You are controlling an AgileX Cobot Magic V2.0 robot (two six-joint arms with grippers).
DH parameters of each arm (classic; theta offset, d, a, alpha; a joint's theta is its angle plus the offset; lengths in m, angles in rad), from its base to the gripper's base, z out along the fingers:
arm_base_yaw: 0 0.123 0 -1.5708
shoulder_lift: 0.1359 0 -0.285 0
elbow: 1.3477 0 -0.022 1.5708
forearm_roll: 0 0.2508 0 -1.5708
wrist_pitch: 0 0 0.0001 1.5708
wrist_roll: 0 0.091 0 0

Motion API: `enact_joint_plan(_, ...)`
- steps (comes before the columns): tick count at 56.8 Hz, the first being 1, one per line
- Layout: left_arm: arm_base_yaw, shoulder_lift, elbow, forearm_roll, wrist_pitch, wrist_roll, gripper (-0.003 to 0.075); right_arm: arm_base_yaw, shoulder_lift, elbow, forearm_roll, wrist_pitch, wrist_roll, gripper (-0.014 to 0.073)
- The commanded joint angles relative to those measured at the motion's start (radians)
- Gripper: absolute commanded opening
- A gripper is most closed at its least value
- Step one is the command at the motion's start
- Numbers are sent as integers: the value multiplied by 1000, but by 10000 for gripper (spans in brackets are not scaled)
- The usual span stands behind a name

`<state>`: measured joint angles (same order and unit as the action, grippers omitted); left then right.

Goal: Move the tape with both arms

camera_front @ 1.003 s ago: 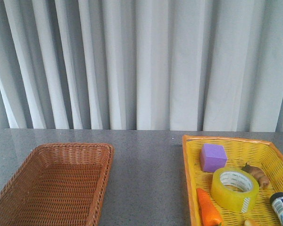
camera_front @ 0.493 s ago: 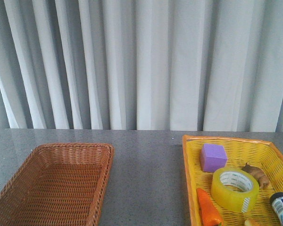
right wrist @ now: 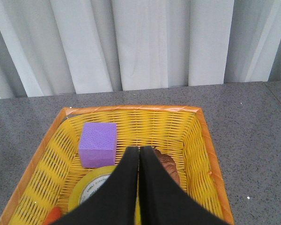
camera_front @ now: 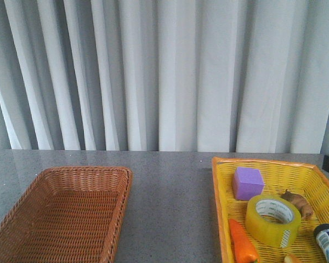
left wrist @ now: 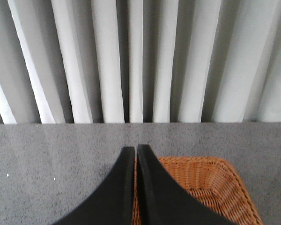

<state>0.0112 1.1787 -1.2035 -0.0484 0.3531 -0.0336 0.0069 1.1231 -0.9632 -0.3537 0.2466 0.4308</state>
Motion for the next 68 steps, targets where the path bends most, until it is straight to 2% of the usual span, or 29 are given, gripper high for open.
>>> enact_joint_plan(1,-5,-4,-35,-10,-68,-8,-1,1,-5,-32,-41,-85,-21,-4)
enact_joint_plan(11,-5,9,-35,-38,-99,-4,50,1,31,-32,-64,-51,-22,53)
enact_joint_plan(17,-5,23,-35,-36,-97,13,100,1,69,-32,-64,-29,-27,149)
enact_joint_plan(21,-5,36,-35,-36,-97,26,145,1,91,-32,-64,-21,-47,244)
enact_joint_plan(25,-5,49,-35,-38,-99,26,206,1,114,-49,-60,7,-52,346)
enact_joint_plan(33,-5,78,-35,-94,-107,26,382,1,181,-153,-46,116,-52,547)
enact_joint_plan(38,-5,104,-35,-116,-95,27,483,0,237,-256,-28,210,-52,617)
enact_joint_plan(44,-5,139,-35,-116,-56,27,549,0,329,-410,8,361,-70,628)
enact_joint_plan(54,-5,170,-35,-153,-15,27,552,-1,532,-657,141,546,-189,609)
enact_joint_plan(61,-5,166,-35,-168,-29,27,552,-1,651,-746,215,604,-250,591)
enact_joint_plan(68,-5,164,-35,-167,-25,34,552,-1,735,-779,228,625,-268,589)
